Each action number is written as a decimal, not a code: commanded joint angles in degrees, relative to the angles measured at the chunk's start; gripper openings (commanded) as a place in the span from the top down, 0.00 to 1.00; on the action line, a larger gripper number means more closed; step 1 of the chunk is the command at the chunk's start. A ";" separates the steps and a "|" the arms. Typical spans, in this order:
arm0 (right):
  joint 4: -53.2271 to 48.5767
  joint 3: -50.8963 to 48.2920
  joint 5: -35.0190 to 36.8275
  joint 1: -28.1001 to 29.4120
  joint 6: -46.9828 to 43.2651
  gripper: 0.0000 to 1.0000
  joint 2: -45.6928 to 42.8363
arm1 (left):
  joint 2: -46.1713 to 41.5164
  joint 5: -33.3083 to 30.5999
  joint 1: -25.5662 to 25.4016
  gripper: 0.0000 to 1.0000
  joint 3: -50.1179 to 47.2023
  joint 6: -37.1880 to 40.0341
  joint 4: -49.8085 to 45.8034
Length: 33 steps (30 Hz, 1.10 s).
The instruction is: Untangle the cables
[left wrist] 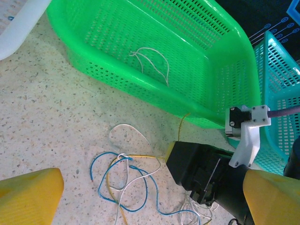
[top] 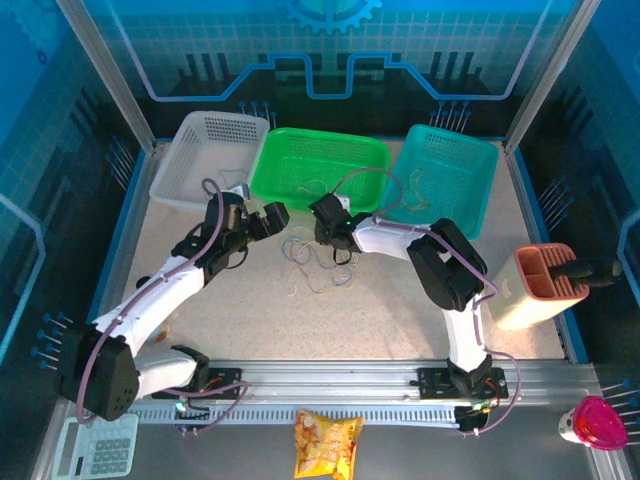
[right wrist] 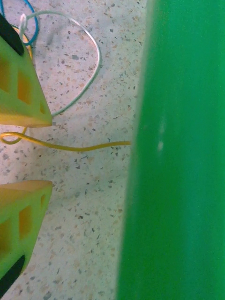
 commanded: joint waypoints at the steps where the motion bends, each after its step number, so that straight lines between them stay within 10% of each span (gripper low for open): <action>1: 0.79 1.93 0.58 0.67 0.57 0.69 2.07 | -1.79 1.33 0.71 0.01 -1.01 0.09 -1.70; 10: 3.41 0.71 -1.13 0.64 -1.90 1.00 1.43 | -3.20 1.35 0.92 0.01 -0.38 0.39 -2.96; 33: 1.99 3.59 -6.46 2.32 -17.76 1.00 -27.10 | -4.01 11.49 0.99 0.01 2.41 5.59 1.97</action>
